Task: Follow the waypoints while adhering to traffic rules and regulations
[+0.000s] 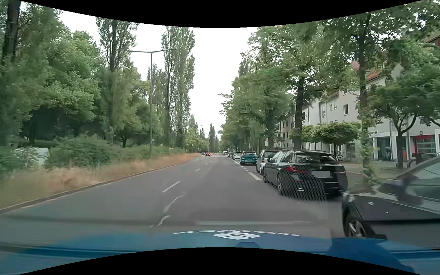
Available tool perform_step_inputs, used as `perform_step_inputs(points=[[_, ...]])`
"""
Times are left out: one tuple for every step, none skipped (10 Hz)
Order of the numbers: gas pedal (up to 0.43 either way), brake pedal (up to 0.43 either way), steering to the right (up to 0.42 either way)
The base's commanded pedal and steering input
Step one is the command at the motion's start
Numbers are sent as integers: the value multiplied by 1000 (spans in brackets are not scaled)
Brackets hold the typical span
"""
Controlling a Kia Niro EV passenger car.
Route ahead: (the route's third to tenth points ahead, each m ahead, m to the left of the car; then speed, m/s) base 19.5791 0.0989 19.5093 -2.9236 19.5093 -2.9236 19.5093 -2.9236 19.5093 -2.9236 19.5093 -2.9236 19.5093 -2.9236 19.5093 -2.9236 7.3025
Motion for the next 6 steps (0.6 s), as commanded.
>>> perform_step_inputs(points=[[98,0,-5],[98,0,-4],[98,0,-4],[98,0,-3],[98,0,-3],[98,0,-3]])
